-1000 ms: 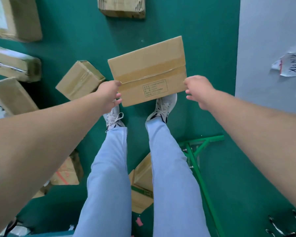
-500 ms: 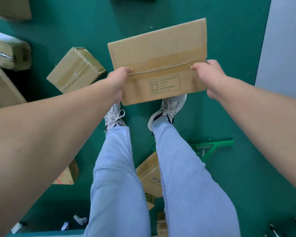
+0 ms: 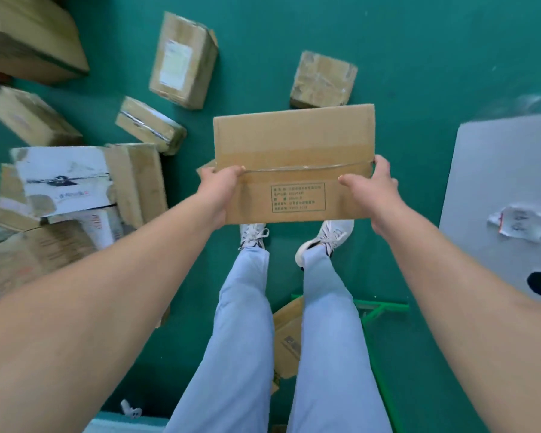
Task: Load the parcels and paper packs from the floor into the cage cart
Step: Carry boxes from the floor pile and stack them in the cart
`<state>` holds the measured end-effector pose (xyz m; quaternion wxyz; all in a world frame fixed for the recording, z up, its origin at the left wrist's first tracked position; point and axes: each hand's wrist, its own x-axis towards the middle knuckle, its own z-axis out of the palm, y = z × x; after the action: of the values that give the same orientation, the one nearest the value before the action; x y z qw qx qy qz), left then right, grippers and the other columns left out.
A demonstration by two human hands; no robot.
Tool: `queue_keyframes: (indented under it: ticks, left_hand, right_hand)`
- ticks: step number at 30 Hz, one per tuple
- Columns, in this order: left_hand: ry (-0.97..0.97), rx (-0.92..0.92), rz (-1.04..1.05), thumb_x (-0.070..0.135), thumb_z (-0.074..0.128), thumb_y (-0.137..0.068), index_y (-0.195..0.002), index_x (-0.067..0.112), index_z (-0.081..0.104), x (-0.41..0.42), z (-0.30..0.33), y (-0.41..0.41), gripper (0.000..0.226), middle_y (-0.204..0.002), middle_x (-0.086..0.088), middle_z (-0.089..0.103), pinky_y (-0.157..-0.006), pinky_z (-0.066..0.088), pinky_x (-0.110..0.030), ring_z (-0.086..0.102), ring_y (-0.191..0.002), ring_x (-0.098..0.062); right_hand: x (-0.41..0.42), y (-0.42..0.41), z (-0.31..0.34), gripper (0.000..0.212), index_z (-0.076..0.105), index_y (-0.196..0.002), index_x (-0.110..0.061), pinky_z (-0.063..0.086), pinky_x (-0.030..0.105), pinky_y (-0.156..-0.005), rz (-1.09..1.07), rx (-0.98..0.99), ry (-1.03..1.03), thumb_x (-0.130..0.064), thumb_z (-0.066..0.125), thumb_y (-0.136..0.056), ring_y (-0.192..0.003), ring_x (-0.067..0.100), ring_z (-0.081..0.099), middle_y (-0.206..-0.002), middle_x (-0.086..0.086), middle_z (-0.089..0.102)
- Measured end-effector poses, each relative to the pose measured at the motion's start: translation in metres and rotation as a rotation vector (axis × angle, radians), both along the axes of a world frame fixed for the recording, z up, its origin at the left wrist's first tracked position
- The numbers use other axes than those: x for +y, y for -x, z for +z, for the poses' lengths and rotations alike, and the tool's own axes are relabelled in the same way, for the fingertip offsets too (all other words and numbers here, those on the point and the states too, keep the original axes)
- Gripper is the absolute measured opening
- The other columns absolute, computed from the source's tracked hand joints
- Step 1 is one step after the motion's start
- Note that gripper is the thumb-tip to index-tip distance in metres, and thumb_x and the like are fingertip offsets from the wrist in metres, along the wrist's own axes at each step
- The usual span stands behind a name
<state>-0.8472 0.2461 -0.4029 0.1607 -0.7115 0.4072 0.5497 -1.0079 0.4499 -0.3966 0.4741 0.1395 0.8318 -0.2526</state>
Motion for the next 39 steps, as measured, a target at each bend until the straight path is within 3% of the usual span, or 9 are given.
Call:
queue_keyframes:
  ticks: [2, 5, 10, 16, 20, 26, 30, 34, 39]
  left_hand:
    - [0.042, 0.022, 0.053, 0.052, 0.071, -0.076, -0.134, 0.025, 0.042, -0.021, 0.056, -0.021, 0.07, -0.122, -0.005, 0.065, -0.09, 0.056, -0.055, 0.067, -0.105, -0.029]
    - [0.087, 0.049, 0.106, 0.05, 0.068, -0.087, -0.136, 0.025, 0.039, -0.038, 0.14, -0.051, 0.062, -0.125, -0.003, 0.06, -0.095, 0.054, -0.053, 0.062, -0.109, -0.027]
    - [0.217, 0.103, 0.186, 0.042, 0.06, -0.101, -0.151, 0.02, 0.03, -0.049, 0.263, -0.104, 0.063, -0.125, -0.003, 0.052, -0.066, 0.043, -0.032, 0.052, -0.09, -0.013]
    - [0.293, 0.145, 0.406, 0.056, 0.068, -0.082, -0.143, 0.021, 0.047, -0.028, 0.378, -0.19, 0.073, -0.132, -0.004, 0.063, -0.081, 0.055, -0.04, 0.064, -0.109, -0.025]
    - [0.335, 0.183, 0.578, 0.052, 0.067, -0.092, -0.146, 0.02, 0.042, 0.011, 0.419, -0.245, 0.067, -0.133, -0.006, 0.06, -0.078, 0.055, -0.039, 0.063, -0.11, -0.027]
    - [0.361, 0.134, 0.828, 0.057, 0.07, -0.087, -0.151, 0.02, 0.034, 0.076, 0.444, -0.324, 0.083, -0.134, -0.006, 0.057, -0.093, 0.056, -0.048, 0.061, -0.11, -0.028]
    - [0.405, 0.089, 0.973, 0.051, 0.065, -0.096, -0.153, 0.015, 0.033, 0.117, 0.456, -0.382, 0.074, -0.128, -0.001, 0.053, -0.067, 0.047, -0.033, 0.057, -0.098, -0.019]
    - [0.424, 0.044, 1.108, 0.056, 0.066, -0.092, -0.155, 0.018, 0.032, 0.156, 0.461, -0.444, 0.082, -0.145, -0.006, 0.053, -0.099, 0.051, -0.045, 0.056, -0.122, -0.028]
    - [0.459, 0.013, 1.312, 0.055, 0.065, -0.093, -0.151, 0.017, 0.034, 0.202, 0.465, -0.521, 0.075, -0.137, -0.007, 0.055, -0.089, 0.053, -0.044, 0.059, -0.113, -0.028]
  right_hand:
    - [-0.027, -0.012, 0.055, 0.084, 0.017, -0.16, -0.037, 0.043, 0.043, -0.105, 0.045, 0.002, 0.031, -0.039, 0.066, -0.092, -0.107, 0.026, 0.046, -0.151, 0.012, 0.033]
    - [-0.056, -0.032, 0.13, 0.084, 0.018, -0.16, -0.035, 0.044, 0.041, -0.099, 0.091, 0.011, 0.076, -0.039, 0.066, -0.092, -0.106, 0.026, 0.046, -0.151, 0.011, 0.034]
    - [-0.096, -0.061, 0.244, 0.074, 0.027, -0.155, -0.035, 0.044, 0.039, -0.091, 0.148, 0.033, 0.195, -0.04, 0.065, -0.092, -0.111, 0.026, 0.05, -0.148, 0.007, 0.041]
    - [-0.126, -0.104, 0.35, 0.068, 0.034, -0.148, -0.025, 0.045, 0.04, -0.087, 0.391, 0.043, 0.317, -0.043, 0.066, -0.091, -0.115, 0.024, 0.052, -0.14, 0.003, 0.049]
    - [-0.14, -0.141, 0.399, 0.061, 0.031, -0.14, -0.017, 0.045, 0.041, -0.086, 0.63, 0.07, 0.317, -0.042, 0.064, -0.095, -0.109, 0.026, 0.052, -0.132, 0.005, 0.051]
    - [-0.163, -0.218, 0.439, 0.081, 0.025, -0.145, -0.015, 0.05, 0.054, -0.101, 1.014, 0.073, 0.29, -0.052, 0.063, -0.083, -0.117, 0.035, 0.055, -0.136, 0.008, 0.05]
    - [-0.176, -0.291, 0.455, 0.084, 0.023, -0.15, -0.011, 0.05, 0.054, -0.102, 1.268, 0.083, 0.286, -0.053, 0.06, -0.087, -0.118, 0.036, 0.055, -0.138, 0.012, 0.05]
    - [-0.183, -0.373, 0.461, 0.081, 0.02, -0.154, -0.009, 0.048, 0.047, -0.096, 1.503, 0.117, 0.301, -0.05, 0.058, -0.095, -0.116, 0.032, 0.052, -0.14, 0.012, 0.049]
    - [-0.181, -0.483, 0.474, 0.083, 0.025, -0.154, -0.005, 0.047, 0.04, -0.092, 1.734, 0.101, 0.359, -0.049, 0.06, -0.094, -0.11, 0.03, 0.053, -0.14, 0.013, 0.051]
